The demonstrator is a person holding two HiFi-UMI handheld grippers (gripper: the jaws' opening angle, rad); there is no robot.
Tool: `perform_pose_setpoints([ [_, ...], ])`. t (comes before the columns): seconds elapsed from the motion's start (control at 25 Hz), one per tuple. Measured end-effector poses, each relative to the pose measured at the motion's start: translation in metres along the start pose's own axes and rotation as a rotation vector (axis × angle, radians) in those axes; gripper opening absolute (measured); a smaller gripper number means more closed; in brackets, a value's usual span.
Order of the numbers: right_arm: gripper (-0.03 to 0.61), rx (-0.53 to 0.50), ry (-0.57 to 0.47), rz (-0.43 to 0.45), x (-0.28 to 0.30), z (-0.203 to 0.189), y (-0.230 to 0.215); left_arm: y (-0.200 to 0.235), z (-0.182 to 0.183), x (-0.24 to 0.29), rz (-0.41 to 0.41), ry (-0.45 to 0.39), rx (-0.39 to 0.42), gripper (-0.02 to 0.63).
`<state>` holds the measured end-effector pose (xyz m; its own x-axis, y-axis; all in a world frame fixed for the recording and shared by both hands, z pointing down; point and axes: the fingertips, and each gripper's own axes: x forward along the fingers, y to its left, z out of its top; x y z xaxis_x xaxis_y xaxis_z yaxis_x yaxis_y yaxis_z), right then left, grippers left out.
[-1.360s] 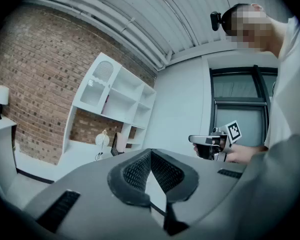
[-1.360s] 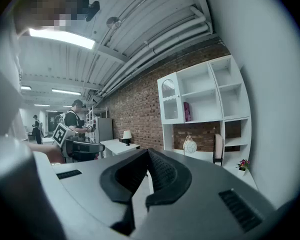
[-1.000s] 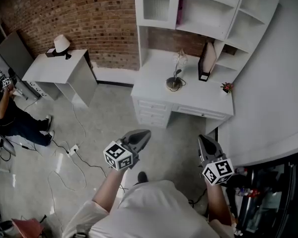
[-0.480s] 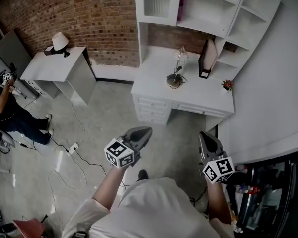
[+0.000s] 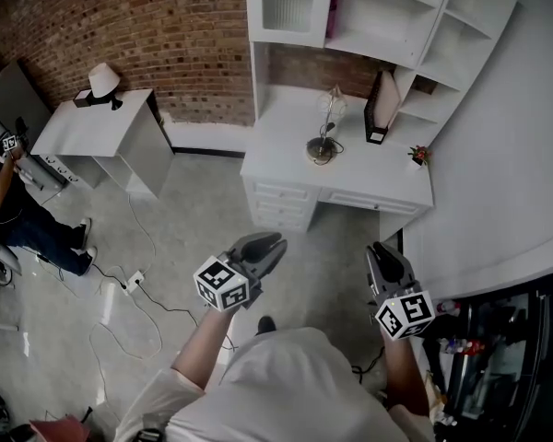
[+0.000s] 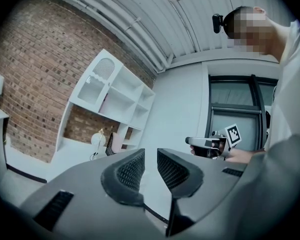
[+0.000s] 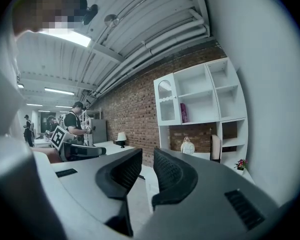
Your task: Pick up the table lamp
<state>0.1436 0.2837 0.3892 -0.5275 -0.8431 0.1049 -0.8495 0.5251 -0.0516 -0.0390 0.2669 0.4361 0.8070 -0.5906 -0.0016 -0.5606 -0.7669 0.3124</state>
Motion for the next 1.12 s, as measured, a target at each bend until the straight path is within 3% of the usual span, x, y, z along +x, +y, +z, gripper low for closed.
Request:
perform_pose_setpoints([
  [0.24, 0.118, 0.006, 0.001, -0.031, 0.008, -0.001, 0.01, 0.009, 0.0, -0.007, -0.039, 0.013, 0.005, 0.143],
  [0.76, 0.123, -0.004, 0.028, -0.051, 0.027, -0.013, 0.041, 0.033, -0.006, -0.031, -0.086, 0.039, -0.001, 0.161],
  [1.12, 0.123, 0.01, 0.041, -0.058, 0.043, -0.013, 0.031, 0.054, -0.007, -0.024, -0.07, 0.04, -0.034, 0.161],
])
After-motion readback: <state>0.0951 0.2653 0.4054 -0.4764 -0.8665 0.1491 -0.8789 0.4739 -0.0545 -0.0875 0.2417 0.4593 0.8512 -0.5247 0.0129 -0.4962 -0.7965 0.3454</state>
